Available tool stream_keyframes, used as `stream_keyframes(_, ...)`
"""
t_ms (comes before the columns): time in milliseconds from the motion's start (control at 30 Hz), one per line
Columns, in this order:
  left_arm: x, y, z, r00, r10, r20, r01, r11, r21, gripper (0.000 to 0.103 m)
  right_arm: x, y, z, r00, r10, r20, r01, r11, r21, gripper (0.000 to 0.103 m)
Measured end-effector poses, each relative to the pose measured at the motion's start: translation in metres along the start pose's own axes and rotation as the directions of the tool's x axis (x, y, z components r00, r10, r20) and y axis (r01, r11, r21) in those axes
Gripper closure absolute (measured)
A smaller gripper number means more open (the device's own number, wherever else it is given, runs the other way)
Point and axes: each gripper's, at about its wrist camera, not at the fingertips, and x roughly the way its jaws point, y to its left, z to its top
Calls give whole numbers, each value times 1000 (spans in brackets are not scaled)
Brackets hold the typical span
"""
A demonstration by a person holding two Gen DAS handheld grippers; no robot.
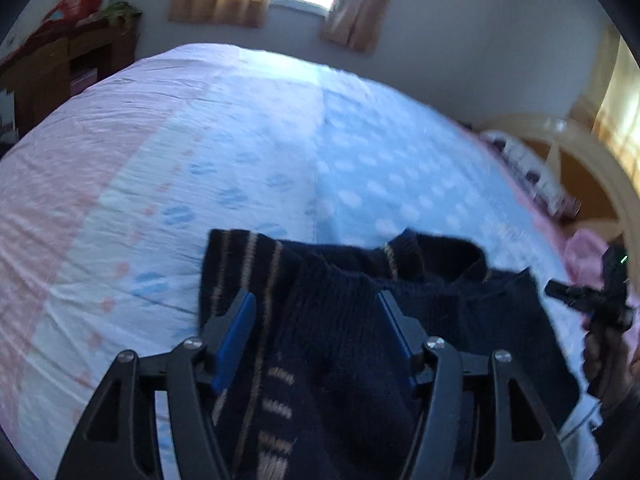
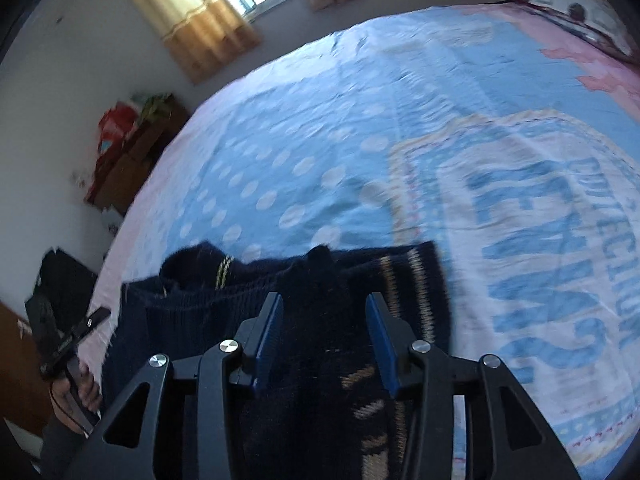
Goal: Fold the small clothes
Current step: 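Lower the hem onto the collar and open both grippers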
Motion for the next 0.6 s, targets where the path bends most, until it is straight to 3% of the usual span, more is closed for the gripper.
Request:
stream_keyframes(67, 14, -1, 2, 999, -2, -34, 3, 1000, 4, 43, 10, 8, -1, 999, -29, -19, 28, 998, -48, 58)
stream_keyframes(100, 22, -2, 2, 998, -21, -63, 21, 1000, 2, 54, 16, 11, -2, 999, -40, -32, 38, 997, -68, 58)
stream_keyframes(133, 28, -2, 1, 996, -33, -85, 34, 999, 5, 77, 23, 13, -3, 996, -66, -55, 61, 994, -87, 58)
stream_keyframes(167, 32, -3, -1, 995, -19, -100, 21, 1000, 17, 91, 28, 14, -4, 992, -111, -60, 105, 989, -101, 69)
stream_keyframes(200, 32, -4, -3, 995, -15, -97, 17, 1000, 21, 92, 30, 16, -5, 987, -148, -53, 141, 983, -116, 94)
stream_keyframes(367, 8, 3, 1, 1000, -13, 26, 13, 1000, 2, 92, 10, 20, -2, 986, -158, 53, 164, 978, -130, 95)
stream_keyframes(500, 16, 8, 4, 1000, -4, 6, 4, 1000, 9, 92, -2, 12, 5, 977, -177, 120, 186, 980, -76, 95)
stream_keyframes(600, 30, 5, 1, 997, 74, 0, -73, 996, 44, 92, 8, 6, 6, 970, -217, 109, 223, 974, -42, 95)
